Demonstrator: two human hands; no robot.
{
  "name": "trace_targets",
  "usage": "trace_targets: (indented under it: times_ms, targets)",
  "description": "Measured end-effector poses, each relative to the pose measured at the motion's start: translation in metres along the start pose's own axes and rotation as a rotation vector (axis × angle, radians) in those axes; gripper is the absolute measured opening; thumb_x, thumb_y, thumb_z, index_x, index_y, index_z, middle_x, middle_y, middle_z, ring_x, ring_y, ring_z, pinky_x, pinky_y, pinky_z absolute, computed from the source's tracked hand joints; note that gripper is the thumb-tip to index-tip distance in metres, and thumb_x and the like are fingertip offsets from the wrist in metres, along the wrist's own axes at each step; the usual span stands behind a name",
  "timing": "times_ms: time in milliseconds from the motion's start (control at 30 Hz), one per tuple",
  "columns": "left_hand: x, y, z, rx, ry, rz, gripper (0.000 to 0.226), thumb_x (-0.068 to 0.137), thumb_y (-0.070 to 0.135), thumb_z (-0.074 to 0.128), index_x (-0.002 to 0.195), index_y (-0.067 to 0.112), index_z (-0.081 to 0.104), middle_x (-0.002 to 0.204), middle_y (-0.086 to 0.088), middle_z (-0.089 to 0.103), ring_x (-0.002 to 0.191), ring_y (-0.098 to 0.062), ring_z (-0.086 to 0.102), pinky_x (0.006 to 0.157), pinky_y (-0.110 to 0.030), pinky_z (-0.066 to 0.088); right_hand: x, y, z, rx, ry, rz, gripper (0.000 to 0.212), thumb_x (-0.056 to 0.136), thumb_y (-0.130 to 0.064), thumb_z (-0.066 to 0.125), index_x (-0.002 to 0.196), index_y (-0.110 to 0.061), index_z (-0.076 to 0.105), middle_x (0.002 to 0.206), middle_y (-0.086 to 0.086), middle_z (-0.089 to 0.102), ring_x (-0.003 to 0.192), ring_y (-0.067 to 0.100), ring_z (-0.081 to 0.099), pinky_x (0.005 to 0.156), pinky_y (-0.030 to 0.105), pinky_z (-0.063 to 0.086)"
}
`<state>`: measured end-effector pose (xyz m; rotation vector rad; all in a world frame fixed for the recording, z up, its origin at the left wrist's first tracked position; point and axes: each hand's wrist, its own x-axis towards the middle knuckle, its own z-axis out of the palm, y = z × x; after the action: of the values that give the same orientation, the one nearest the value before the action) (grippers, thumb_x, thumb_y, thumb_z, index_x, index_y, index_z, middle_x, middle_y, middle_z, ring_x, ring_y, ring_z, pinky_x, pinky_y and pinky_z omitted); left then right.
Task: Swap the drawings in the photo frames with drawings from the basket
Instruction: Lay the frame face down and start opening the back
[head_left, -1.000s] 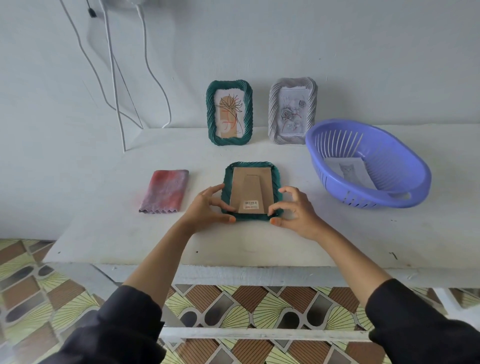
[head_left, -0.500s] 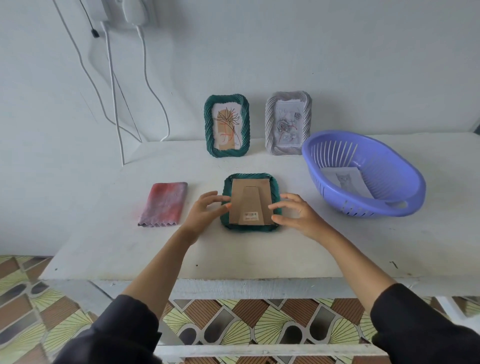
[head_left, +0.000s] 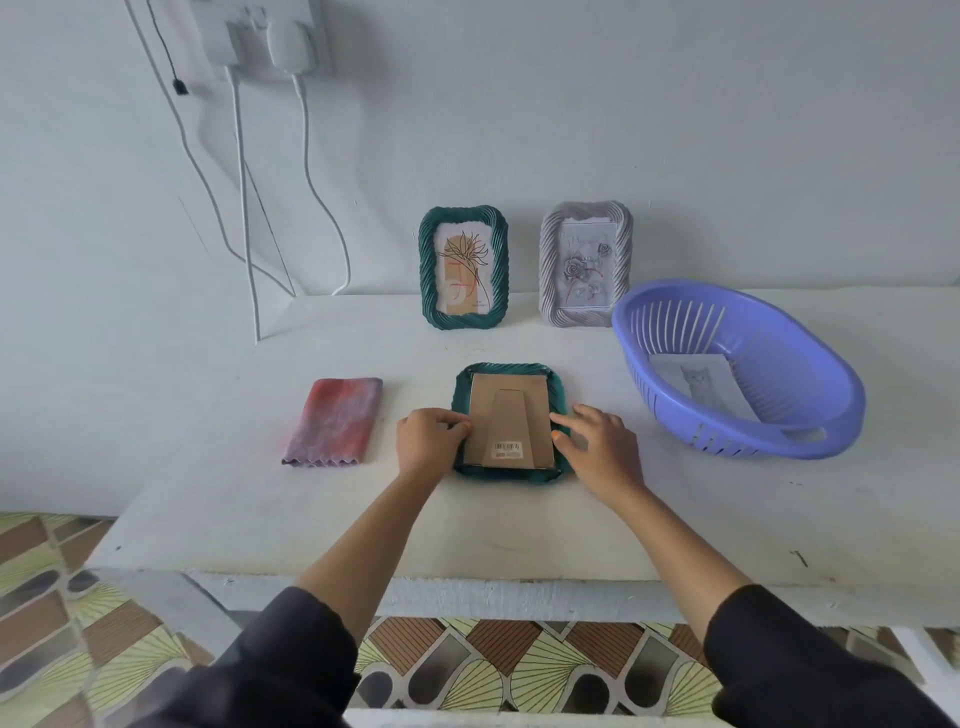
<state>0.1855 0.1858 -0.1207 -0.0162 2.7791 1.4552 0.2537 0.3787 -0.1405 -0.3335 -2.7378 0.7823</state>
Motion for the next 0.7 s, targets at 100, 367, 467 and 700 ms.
trace_targets:
  times_ms: [100,367,467,700]
  targets:
    - [-0.002,0.004,-0.001,-0.036,0.004,-0.033,0.012,0.078,0.016,0.067,0.086,0.014,0.077,0.095,-0.004,0.074,0.093,-0.022,0.064,0.075,-0.026,0.05,-0.001,0.0,0.0,-0.014,-0.008,-0.003,0.032,0.09,-0.031,0.053,0.121,-0.031,0.06,0.138,0.001,0.05,0.125,0.022,0.042,0.101,0.032,0.03]
    - [-0.006,0.016,-0.004,-0.144,-0.009,-0.11,0.013,0.078,0.012,0.065,0.083,0.01,0.076,0.09,-0.008,0.074,0.086,-0.024,0.064,0.074,-0.031,0.052,-0.001,0.0,-0.002,-0.018,-0.014,-0.014,0.032,0.091,-0.03,0.052,0.122,-0.029,0.06,0.138,0.002,0.05,0.125,0.023,0.042,0.102,0.033,0.031]
    - [-0.008,0.022,-0.005,-0.199,0.0,-0.124,0.012,0.078,0.013,0.066,0.084,0.012,0.076,0.085,-0.01,0.074,0.075,-0.021,0.062,0.069,-0.031,0.051,-0.002,0.0,-0.003,-0.014,-0.02,-0.008,0.032,0.091,-0.03,0.053,0.122,-0.028,0.06,0.137,0.002,0.05,0.124,0.023,0.042,0.101,0.033,0.031]
    - [-0.006,0.033,-0.005,-0.258,-0.05,-0.099,0.015,0.072,0.012,0.075,0.086,0.012,0.07,0.095,-0.012,0.072,0.088,-0.026,0.068,0.083,-0.039,0.055,-0.002,0.001,-0.003,0.012,-0.011,-0.013,0.032,0.09,-0.029,0.053,0.122,-0.027,0.059,0.137,0.002,0.051,0.124,0.024,0.043,0.101,0.033,0.032]
